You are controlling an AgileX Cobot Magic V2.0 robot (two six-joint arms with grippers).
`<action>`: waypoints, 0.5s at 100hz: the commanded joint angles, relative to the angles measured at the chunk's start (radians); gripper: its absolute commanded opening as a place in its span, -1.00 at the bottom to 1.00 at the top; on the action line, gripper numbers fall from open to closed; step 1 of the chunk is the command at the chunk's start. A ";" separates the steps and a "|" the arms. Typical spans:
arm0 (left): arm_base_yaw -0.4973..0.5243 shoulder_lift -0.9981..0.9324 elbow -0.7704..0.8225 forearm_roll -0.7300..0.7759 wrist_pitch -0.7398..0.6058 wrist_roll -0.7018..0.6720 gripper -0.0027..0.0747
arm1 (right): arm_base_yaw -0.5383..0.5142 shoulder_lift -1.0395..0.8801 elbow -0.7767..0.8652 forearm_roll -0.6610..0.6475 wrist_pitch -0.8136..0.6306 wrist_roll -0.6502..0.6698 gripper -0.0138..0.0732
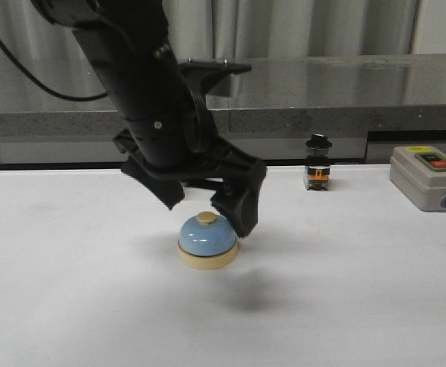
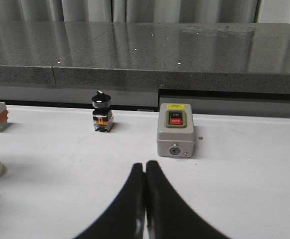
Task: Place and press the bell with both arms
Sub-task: 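Set the bell down and open the left gripper, then raise the left gripper away from the bell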
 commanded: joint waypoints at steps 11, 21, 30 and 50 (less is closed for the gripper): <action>0.022 -0.179 0.015 -0.005 -0.034 -0.003 0.85 | -0.006 -0.018 -0.016 0.001 -0.087 -0.003 -0.82; 0.055 -0.244 0.067 -0.005 -0.064 -0.003 0.85 | -0.006 -0.018 -0.016 0.001 -0.087 -0.003 -0.82; 0.096 -0.314 0.137 -0.005 -0.097 -0.011 0.83 | -0.006 -0.018 -0.016 0.001 -0.087 -0.003 -0.82; 0.238 -0.491 0.321 -0.005 -0.180 -0.029 0.78 | -0.006 -0.018 -0.016 0.001 -0.087 -0.003 -0.82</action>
